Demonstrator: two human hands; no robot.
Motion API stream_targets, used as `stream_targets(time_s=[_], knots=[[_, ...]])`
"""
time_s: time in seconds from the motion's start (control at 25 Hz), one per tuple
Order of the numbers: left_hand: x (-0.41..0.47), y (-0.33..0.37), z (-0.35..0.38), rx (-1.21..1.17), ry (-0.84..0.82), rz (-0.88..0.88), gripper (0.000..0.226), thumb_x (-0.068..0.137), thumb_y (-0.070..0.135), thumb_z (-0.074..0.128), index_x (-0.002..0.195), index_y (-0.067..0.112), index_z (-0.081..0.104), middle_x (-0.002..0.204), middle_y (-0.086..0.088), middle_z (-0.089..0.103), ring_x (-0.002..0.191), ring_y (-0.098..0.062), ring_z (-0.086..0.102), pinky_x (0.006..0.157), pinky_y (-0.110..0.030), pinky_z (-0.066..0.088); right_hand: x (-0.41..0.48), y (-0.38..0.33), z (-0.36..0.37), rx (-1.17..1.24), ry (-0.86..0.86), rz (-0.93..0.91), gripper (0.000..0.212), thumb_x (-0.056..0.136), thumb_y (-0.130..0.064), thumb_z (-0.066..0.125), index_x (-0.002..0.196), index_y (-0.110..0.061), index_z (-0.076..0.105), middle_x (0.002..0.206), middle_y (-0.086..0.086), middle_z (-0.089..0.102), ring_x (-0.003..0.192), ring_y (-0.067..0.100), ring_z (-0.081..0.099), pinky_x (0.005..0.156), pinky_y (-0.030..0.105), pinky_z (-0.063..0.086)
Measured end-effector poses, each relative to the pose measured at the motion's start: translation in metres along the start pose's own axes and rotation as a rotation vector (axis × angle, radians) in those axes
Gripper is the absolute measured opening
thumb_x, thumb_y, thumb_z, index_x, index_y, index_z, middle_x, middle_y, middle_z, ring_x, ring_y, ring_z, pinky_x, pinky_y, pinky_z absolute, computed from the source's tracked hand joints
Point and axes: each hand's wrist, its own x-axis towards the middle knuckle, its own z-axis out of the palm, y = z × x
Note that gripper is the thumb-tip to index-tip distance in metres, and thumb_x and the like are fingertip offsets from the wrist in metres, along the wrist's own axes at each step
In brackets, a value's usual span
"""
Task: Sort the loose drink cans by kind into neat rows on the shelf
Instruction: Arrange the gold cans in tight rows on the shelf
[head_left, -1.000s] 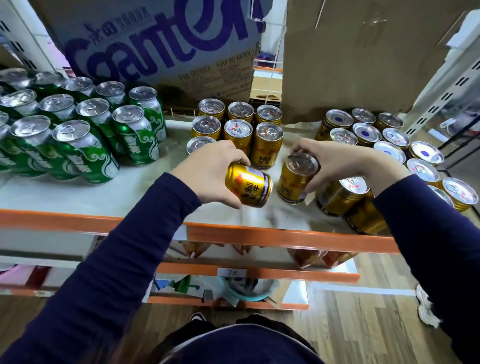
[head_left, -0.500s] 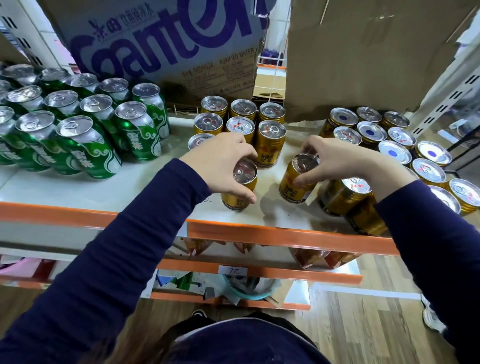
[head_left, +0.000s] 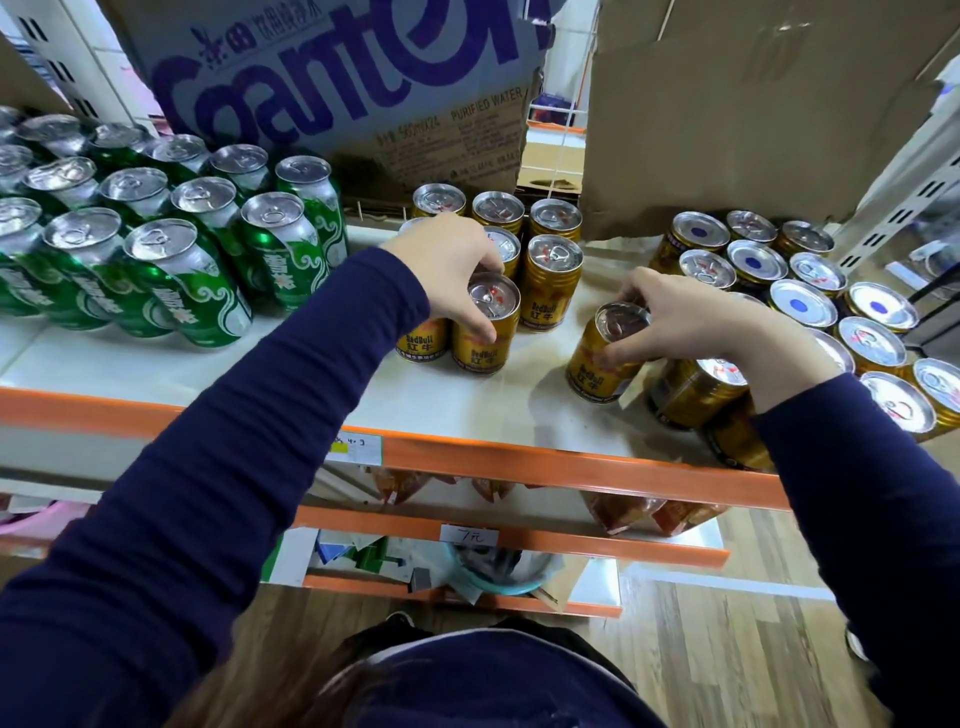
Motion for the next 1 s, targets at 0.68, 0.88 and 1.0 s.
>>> stream_targets(time_s=[0.68,0.88,1.0], knots=[[0.005,-0.006,0.006,-0.051,0.022,0.009,0.071,0.067,0.043,0.082,0.127,0.013,0.056,0.121,-0.008,0.05,0.113,-0.024,0.045,0.092,-0.036,0.041,-0.008,-0.004,-0.004,-0.002,0.066,-0.114,0.057,0.062,-0.044,0.085,0.107,-0.025,0.054,0.104,-0.003,0.058,0.093,0.016,0.055,0.07,0.026,0.04],[-0.023,0.008,0.03,-0.064,0.338,-0.004,0.06,0.072,0.032,0.08,0.124,0.01,0.06,0.113,-0.01,0.055,0.107,-0.029,0.047,0.093,-0.04,0.04,-0.001,-0.017,-0.006,-0.101,0.138,-0.194,0.053,0.063,-0.039,0.084,0.109,-0.024,0.064,0.098,-0.002,0.062,0.085,0.015,0.056,0.06,0.017,0.039],[-0.051,0.022,0.061,-0.2,0.599,0.02,0.025,0.079,0.019,0.073,0.099,0.006,0.069,0.092,-0.011,0.061,0.088,-0.029,0.056,0.079,-0.036,0.045,0.004,-0.027,-0.005,-0.101,0.167,-0.246,0.06,0.062,-0.037,0.087,0.114,-0.018,0.063,0.103,-0.001,0.058,0.093,0.015,0.053,0.068,0.022,0.04]])
